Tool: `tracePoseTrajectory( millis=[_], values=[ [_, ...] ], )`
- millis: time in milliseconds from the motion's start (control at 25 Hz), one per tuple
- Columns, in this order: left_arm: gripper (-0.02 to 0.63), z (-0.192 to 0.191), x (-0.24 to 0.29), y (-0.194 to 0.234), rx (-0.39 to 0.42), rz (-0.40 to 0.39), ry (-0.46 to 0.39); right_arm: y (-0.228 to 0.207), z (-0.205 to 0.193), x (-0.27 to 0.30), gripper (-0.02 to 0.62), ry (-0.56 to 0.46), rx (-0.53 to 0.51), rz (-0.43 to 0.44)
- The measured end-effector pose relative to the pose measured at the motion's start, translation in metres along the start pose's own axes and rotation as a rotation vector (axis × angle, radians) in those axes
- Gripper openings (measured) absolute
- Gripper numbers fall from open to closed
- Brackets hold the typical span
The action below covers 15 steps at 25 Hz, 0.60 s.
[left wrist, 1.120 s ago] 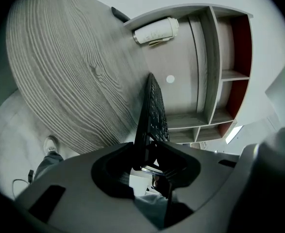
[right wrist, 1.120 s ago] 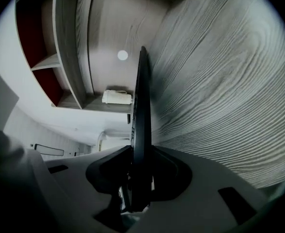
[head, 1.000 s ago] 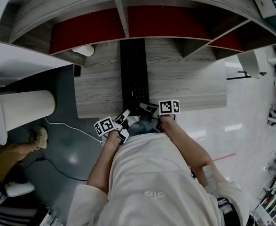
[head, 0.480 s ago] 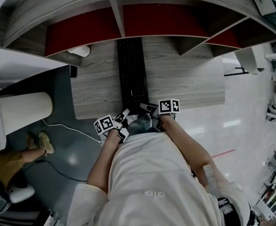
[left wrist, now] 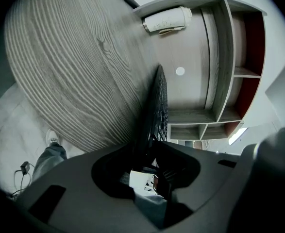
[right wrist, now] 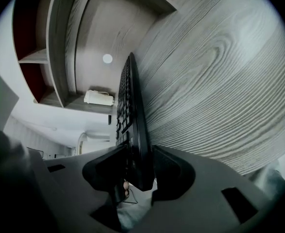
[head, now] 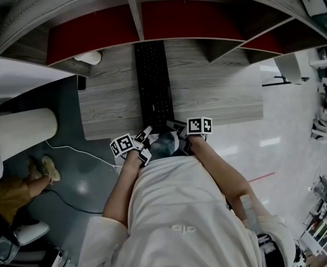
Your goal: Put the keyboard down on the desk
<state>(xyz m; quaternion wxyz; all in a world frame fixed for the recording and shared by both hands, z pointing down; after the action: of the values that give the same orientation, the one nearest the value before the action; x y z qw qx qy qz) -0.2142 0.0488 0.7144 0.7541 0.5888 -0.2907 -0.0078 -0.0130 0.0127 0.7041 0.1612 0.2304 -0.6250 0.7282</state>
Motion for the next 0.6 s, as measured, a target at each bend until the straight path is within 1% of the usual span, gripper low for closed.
tracePoseTrajectory(
  millis=[80,160,360,440,520,600],
  values=[
    [0.155,-0.001,0.000,0.004,-0.010,0.014,-0.007,-0.003,0.000,0.002,0.184,0.001,-0.003,-0.007],
    [0.184,-0.002,-0.001,0.007,-0.022,0.030,-0.019,-0.005,0.000,0.005,0.184,0.005,-0.006,-0.025],
    [0.184,-0.007,-0.009,0.010,-0.034,0.054,-0.049,-0.006,-0.002,0.010,0.183,0.023,-0.011,-0.060],
    [0.177,-0.008,-0.012,0.013,-0.028,0.092,-0.054,-0.004,-0.003,0.010,0.195,0.039,-0.042,-0.109],
    [0.150,-0.008,-0.015,0.015,-0.011,0.134,-0.056,-0.001,-0.003,0.010,0.200,0.058,-0.090,-0.173],
    [0.147,-0.009,-0.015,0.015,0.009,0.155,-0.054,0.002,-0.003,0.009,0.210,0.075,-0.131,-0.220]
  ],
)
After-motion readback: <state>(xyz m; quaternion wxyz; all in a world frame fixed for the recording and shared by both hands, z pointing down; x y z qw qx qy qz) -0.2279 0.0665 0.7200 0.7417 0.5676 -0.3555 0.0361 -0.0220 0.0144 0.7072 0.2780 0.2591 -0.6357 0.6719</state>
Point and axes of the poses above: the fingertips, and each gripper's own axes: x forward along the fingers, y to its left, z out of its top, the point moved 7 cm from there along -x, backward along the fingers, and after that the axes turned 12 degrees about y, right-handed, at the moved point
